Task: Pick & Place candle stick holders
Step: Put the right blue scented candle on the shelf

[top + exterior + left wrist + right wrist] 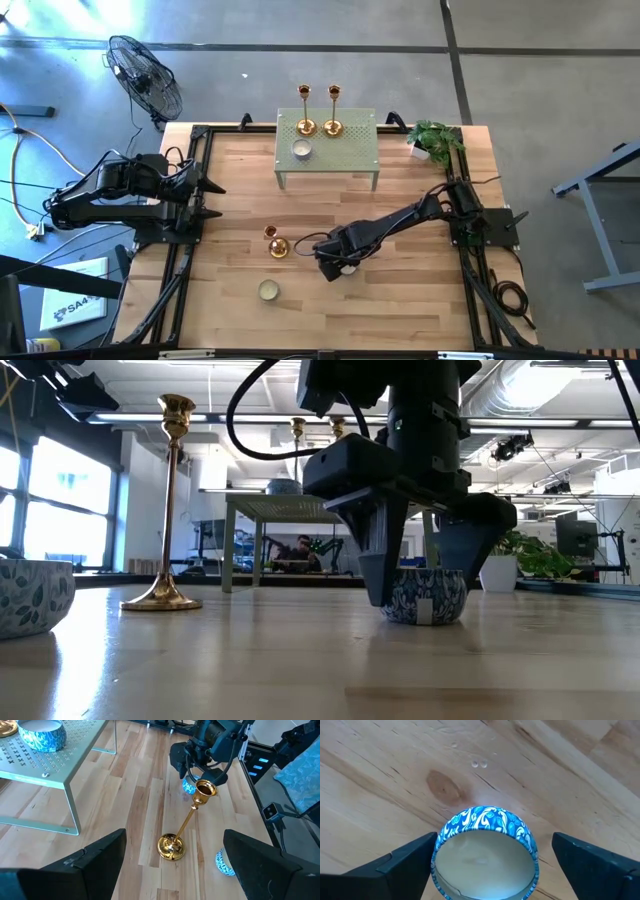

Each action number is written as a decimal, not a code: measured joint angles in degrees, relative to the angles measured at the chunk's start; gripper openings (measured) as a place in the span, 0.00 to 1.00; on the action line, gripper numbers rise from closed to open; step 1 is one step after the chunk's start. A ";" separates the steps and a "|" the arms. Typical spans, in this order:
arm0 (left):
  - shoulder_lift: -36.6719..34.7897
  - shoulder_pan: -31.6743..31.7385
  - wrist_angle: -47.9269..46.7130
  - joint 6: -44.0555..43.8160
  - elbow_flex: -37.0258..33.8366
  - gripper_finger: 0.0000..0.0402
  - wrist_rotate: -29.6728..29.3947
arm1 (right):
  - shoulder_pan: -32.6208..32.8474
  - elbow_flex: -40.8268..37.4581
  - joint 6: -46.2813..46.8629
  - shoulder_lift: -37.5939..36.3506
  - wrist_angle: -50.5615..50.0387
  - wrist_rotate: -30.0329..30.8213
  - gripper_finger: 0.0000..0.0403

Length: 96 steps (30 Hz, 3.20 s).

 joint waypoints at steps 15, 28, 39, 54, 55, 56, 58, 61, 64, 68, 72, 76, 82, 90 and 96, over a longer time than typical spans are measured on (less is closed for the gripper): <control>0.00 0.00 0.01 0.00 0.00 0.82 0.00 | 0.04 0.00 0.30 -0.02 -0.08 0.94 0.70; 0.00 0.00 0.01 0.00 0.00 0.82 0.00 | 1.08 -0.09 1.35 -6.18 -4.38 3.70 0.70; 0.00 0.00 0.03 0.00 0.02 0.82 0.00 | -3.40 0.00 -0.57 -22.50 -9.41 11.91 0.70; -0.02 0.00 0.01 0.00 0.02 0.82 0.02 | -23.46 15.27 -25.55 -24.79 -17.21 13.00 0.70; -0.02 0.00 0.01 0.00 0.02 0.82 0.02 | -24.65 16.58 -26.96 -24.35 -17.60 12.70 0.70; -0.01 0.01 0.01 0.00 0.02 0.82 0.02 | -25.74 17.94 -28.24 -23.84 -18.60 12.42 0.70; -0.02 0.01 0.01 0.01 0.02 0.82 0.01 | -27.56 20.55 -30.42 -22.43 -21.05 12.38 0.70; 0.00 0.00 0.01 0.00 0.02 0.82 0.02 | -29.54 24.33 -33.44 -19.66 -22.87 11.91 0.70; -0.02 0.00 0.01 0.02 0.02 0.82 0.02 | -30.65 27.70 -36.27 -16.39 -22.95 9.96 0.70; -0.01 0.02 0.01 0.00 0.02 0.82 0.01 | -31.88 31.69 -39.07 -11.89 -23.74 9.00 0.70; -0.02 0.02 0.01 0.00 0.02 0.82 0.01 | -32.92 34.81 -41.27 -8.32 -24.36 8.54 0.70; -0.02 0.01 0.01 0.01 0.02 0.82 0.02 | -33.40 35.63 -42.74 -5.96 -24.12 8.23 0.70; -0.01 0.01 0.01 0.00 0.02 0.82 0.01 | -33.77 35.65 -45.18 -3.30 -23.80 7.97 0.70; -0.01 0.00 0.01 0.00 0.02 0.82 0.00 | -34.26 35.65 -45.67 -1.59 -21.12 7.78 0.70; -0.02 0.00 -0.01 0.00 0.02 0.82 0.02 | -35.14 35.65 -46.75 -1.40 -19.19 9.40 0.73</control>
